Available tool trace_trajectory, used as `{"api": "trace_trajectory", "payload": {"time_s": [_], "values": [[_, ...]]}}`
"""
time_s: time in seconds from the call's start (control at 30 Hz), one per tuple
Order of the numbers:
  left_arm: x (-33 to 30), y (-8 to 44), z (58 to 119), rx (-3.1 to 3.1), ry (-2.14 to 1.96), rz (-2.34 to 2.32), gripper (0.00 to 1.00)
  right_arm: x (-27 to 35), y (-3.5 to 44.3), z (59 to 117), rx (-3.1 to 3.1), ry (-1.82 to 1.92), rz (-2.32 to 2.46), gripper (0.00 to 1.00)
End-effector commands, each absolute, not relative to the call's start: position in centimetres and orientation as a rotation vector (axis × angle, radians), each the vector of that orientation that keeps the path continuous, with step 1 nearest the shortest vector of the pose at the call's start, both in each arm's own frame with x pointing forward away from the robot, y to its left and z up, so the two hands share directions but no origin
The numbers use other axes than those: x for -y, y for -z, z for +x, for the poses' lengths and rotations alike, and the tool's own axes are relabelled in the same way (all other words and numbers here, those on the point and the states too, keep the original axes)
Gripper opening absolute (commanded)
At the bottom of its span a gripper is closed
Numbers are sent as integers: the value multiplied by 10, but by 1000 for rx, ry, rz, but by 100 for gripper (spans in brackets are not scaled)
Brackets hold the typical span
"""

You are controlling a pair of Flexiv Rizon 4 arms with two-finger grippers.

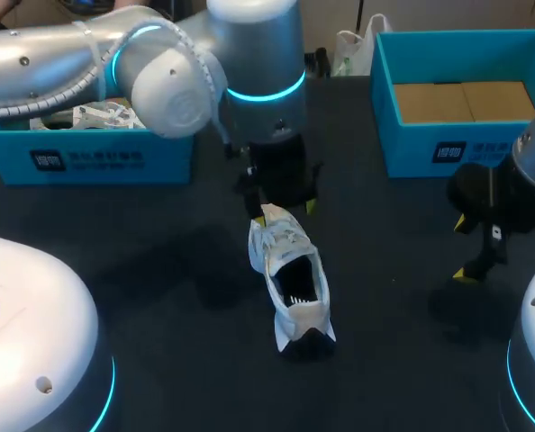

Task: Take the shoe out of the shoebox, open the shoe tongue, remove and reinsert the insole, then place the shoe into the shoebox

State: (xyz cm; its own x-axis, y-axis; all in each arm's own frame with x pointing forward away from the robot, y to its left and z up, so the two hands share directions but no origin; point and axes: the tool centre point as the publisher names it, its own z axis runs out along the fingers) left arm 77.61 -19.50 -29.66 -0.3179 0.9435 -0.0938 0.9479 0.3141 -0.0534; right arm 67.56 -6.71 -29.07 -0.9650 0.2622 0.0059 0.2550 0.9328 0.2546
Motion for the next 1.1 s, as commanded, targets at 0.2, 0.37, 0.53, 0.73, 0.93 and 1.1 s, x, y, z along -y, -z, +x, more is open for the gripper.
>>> {"api": "trace_trajectory", "payload": {"time_s": [0.2,0.37,0.53,0.73,0.93,1.1], "values": [[191,289,782,-2510,177,1826,21,66,291,675,-3059,-392,410,100],[190,295,775,-2527,167,1815,21,66,291,675,-3059,-392,410,100],[191,296,770,-2531,162,1821,23,66,291,675,-3059,-392,410,100],[190,304,753,-2566,189,1833,22,66,291,675,-3059,-392,410,100],[197,325,737,-2565,216,1875,30,66,291,675,-3059,-392,410,100],[202,343,723,-2571,252,1922,31,66,291,675,-3059,-392,410,100]]}}
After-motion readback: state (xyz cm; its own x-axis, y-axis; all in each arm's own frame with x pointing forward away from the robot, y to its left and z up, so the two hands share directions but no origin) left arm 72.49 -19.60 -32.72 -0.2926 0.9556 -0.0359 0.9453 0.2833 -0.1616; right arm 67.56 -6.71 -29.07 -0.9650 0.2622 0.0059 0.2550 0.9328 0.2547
